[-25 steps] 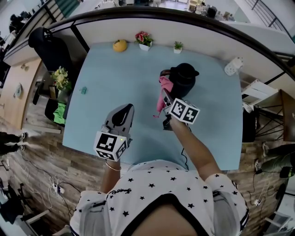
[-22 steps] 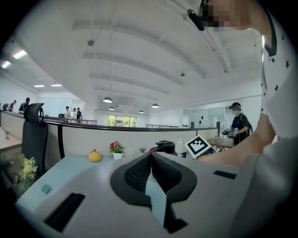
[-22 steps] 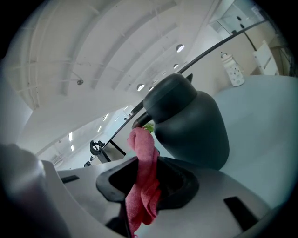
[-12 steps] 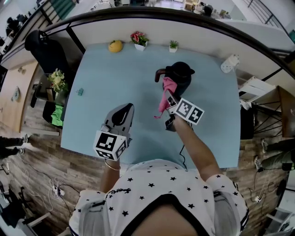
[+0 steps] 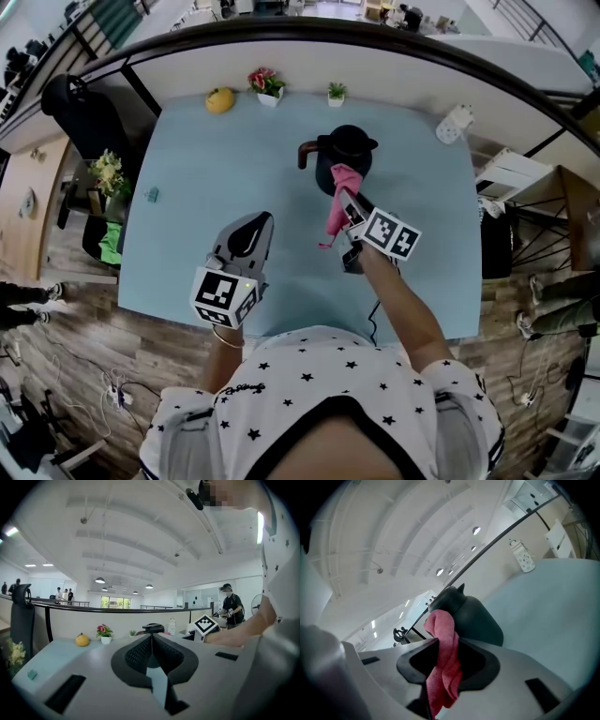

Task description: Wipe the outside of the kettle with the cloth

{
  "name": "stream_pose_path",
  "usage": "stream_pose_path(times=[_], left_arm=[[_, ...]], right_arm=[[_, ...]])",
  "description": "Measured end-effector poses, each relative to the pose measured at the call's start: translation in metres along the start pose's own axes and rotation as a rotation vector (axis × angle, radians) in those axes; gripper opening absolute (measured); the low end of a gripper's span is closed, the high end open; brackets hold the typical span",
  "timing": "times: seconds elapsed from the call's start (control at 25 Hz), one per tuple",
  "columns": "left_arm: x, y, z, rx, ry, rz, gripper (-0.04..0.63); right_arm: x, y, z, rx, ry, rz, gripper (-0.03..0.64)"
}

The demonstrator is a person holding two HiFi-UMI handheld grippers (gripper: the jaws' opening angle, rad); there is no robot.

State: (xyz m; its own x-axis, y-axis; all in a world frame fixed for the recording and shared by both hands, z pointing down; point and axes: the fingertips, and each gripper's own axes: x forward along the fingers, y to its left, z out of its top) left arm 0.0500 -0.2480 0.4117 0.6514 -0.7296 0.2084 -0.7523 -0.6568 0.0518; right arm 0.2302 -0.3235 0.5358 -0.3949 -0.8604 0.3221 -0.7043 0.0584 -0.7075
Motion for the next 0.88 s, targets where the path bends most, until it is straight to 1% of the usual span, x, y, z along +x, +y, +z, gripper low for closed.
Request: stream_pose_path(times=[0.24, 0.56, 0.72, 0.88], left_arm=[[0.007, -0.008, 0.0, 0.001, 0.009, -0.002, 0.031], [0.004, -0.007, -0.001, 0.003, 0.017, 0.036, 0.031], [0.002, -0.005, -0.003, 0.0, 0.026, 0.055, 0.031], [-0.001, -0.001, -0.003, -0.001, 0.024, 0.068, 0.031]], right_arm=[[-0.014, -0.015, 0.02, -0.014, -0.039, -0.006, 0.121], [-0.016, -0.046, 0.054, 0.011, -0.115, -0.052, 0.121], [-0.01, -0.062, 0.065, 0.003, -0.12, -0.084, 0.121], [-0.008, -0.066, 0.065, 0.004, -0.118, -0.092, 0.121]])
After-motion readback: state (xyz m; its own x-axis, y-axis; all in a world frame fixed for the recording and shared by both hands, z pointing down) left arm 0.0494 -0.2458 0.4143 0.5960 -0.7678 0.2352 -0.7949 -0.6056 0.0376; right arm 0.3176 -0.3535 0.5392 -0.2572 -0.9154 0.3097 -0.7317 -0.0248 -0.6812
